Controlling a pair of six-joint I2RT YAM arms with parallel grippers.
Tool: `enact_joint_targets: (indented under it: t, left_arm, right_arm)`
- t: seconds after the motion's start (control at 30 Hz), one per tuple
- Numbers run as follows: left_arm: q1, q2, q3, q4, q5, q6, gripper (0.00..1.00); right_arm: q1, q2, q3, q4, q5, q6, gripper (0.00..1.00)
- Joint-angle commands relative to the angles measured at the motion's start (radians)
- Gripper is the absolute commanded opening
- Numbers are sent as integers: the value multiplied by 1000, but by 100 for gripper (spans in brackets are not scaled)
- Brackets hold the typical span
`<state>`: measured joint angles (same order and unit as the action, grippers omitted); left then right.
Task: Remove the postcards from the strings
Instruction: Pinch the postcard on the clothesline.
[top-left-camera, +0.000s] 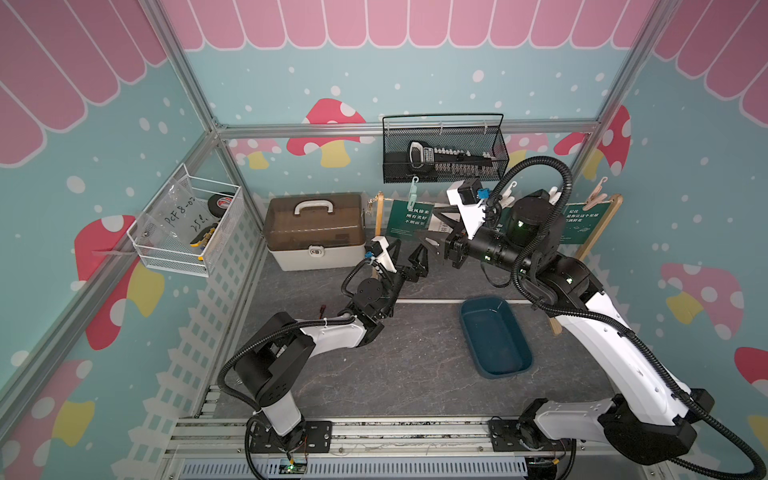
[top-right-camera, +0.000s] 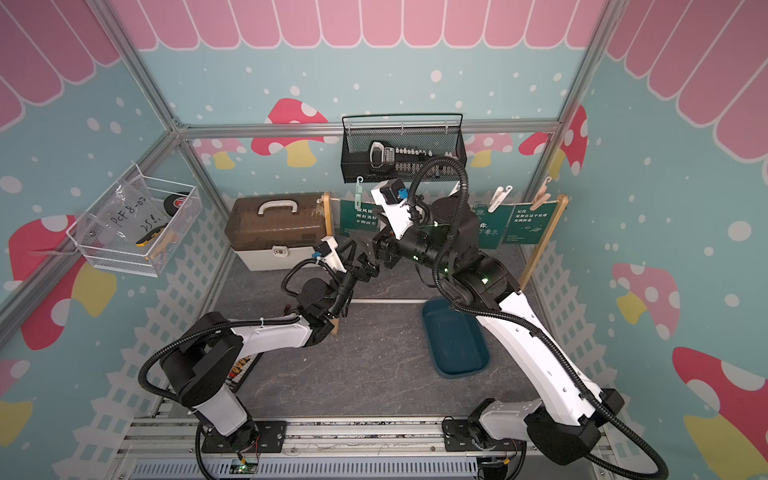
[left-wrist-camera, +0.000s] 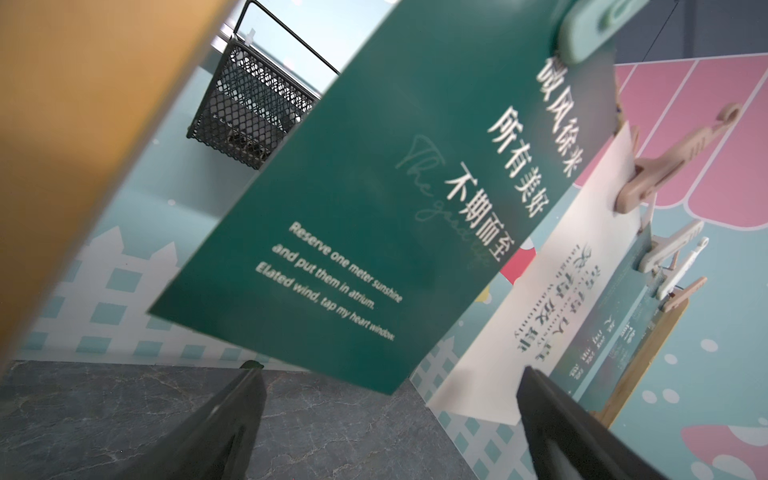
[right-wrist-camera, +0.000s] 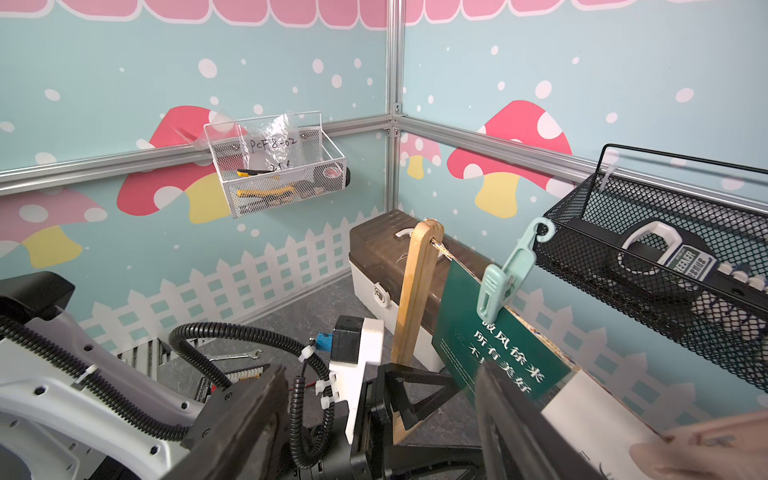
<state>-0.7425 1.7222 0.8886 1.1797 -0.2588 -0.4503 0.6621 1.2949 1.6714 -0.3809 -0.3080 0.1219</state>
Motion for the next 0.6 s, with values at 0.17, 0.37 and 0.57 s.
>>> enact_joint_targets:
  t: [0.17,0.37,0.57]
  left_arm:
    - [9,33,56,73,33,-50,99]
    - [9,36,72,109,75,-45,99]
    - [2,31,41,160,103,-28,99]
  right_arm:
    - [4,3,16,16,-23,6,71]
    - [4,1,17,17,-26,6,71]
    - [4,-7,13,17,-18,2,71]
